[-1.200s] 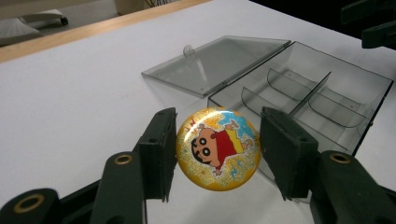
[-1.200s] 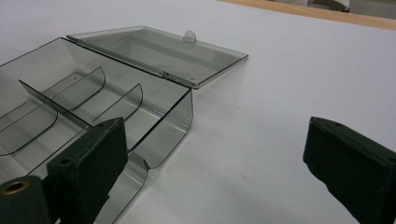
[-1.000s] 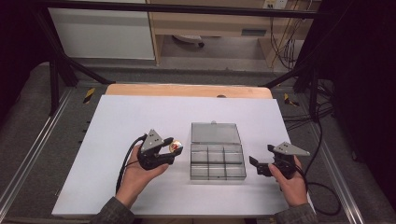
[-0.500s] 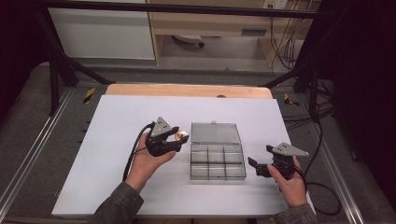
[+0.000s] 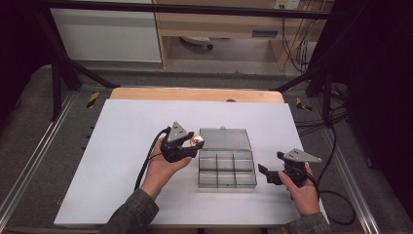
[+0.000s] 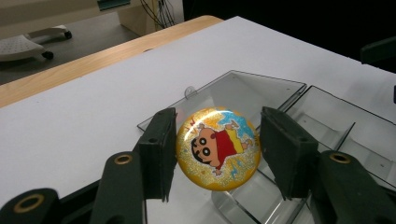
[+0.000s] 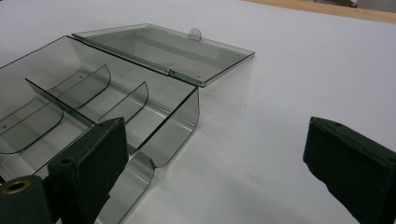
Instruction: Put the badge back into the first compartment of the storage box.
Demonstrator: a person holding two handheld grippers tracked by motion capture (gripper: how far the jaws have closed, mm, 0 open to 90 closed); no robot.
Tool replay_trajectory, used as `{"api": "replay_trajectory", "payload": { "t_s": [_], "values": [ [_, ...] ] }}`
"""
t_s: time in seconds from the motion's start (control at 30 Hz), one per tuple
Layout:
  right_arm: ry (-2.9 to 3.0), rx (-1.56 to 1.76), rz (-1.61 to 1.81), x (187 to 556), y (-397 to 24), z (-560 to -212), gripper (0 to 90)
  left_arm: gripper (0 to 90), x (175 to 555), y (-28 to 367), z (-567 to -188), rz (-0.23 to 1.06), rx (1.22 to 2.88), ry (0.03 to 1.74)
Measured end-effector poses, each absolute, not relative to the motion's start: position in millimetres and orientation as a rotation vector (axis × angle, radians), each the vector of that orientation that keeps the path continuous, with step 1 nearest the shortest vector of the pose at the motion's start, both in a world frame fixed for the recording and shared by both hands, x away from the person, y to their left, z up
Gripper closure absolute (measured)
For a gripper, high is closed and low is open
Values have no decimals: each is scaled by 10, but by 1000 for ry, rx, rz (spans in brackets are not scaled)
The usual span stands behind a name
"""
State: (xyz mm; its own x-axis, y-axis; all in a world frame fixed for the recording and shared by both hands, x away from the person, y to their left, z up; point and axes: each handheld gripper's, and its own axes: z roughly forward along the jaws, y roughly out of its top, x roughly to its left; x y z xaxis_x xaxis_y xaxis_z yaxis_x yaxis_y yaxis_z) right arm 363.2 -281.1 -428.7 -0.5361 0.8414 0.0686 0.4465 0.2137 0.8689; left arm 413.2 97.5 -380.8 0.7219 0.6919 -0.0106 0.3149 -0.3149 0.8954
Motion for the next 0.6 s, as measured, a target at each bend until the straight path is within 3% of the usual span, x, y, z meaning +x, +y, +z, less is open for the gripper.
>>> {"api": "replay_trajectory", "payload": {
  "t_s": [0.6],
  "values": [
    [2060, 1209, 1292, 3628, -2828, -4278, 57, 470, 4126, 801, -3924, 441, 1969, 752]
  ]
}}
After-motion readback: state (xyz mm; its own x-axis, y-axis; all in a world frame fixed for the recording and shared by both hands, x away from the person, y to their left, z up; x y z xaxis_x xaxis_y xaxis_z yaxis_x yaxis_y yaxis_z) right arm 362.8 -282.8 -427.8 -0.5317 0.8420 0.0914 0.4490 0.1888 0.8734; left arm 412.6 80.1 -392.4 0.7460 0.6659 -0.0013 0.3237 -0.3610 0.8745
